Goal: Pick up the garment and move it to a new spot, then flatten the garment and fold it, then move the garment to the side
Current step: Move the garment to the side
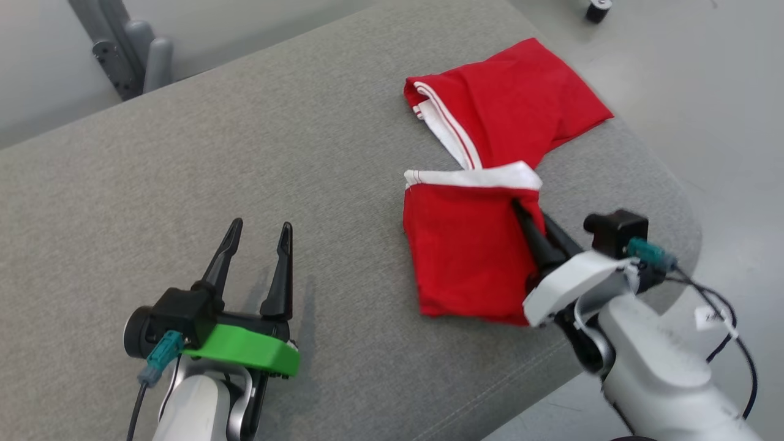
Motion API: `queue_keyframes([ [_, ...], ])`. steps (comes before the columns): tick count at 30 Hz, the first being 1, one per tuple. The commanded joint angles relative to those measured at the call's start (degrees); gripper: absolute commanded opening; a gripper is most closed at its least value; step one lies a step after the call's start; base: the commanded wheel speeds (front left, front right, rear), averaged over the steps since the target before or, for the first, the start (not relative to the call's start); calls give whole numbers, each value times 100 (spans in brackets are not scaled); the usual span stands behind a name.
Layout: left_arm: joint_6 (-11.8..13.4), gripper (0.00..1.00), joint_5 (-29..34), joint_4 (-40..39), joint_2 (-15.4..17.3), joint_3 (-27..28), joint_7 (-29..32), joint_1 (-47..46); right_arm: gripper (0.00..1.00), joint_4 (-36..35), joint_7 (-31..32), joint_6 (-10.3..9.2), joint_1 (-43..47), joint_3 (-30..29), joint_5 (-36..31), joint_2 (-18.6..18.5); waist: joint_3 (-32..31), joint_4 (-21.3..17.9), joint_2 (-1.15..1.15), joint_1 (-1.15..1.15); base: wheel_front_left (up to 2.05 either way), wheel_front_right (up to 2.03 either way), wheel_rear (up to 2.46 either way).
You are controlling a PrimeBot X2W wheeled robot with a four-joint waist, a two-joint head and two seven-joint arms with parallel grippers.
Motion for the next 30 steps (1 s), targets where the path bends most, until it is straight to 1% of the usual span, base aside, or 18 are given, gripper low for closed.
queue_keyframes([
  [1,-20,100,72,-62,36,3,5,-173,0,166,-14,-2,-385,76,-46,-168,590,662,0,0,0,0,0],
  [4,-33,100,183,-191,35,4,5,-311,0,653,-14,-3,-1051,319,-36,-509,855,1036,0,0,0,0,0],
  [7,-42,100,236,-308,35,-18,5,-478,0,1236,-15,-5,-1737,477,95,-929,1118,1459,0,0,0,0,0],
  [8,-42,100,236,-308,35,-18,5,-478,0,1236,-15,-5,-1737,477,95,-929,1118,1459,0,0,0,0,0],
  [13,-46,100,213,-459,32,-98,5,-647,0,2220,71,-5,-2693,821,-4,-1574,1447,2099,0,0,0,0,0],
  [16,-18,100,211,-550,31,-130,6,-704,0,2724,100,-5,-3103,906,-101,-1951,1601,2430,0,0,0,0,0],
  [19,37,100,169,-649,29,-162,6,-720,0,3204,88,-5,-3401,837,-153,-2236,1668,2701,0,0,0,0,0],
  [23,92,100,159,-742,28,-204,6,-663,0,3790,34,-5,-3625,677,-302,-2559,1700,2926,0,0,0,0,0],
  [27,107,100,188,-795,28,-169,6,-596,0,4114,2,-5,-3700,399,-485,-2720,1703,2985,0,0,0,0,0],
  [28,105,100,200,-797,28,-158,6,-586,35,4172,-4,-5,-3673,304,-554,-2761,1697,2985,0,0,0,0,0],
  [29,106,100,214,-793,28,-148,6,-580,100,4211,-3,-5,-3603,203,-602,-2746,1682,2977,0,0,0,0,0],
  [30,108,100,224,-780,28,-140,6,-567,100,4234,-2,-5,-3531,96,-637,-2708,1658,2963,0,0,0,0,0],
])
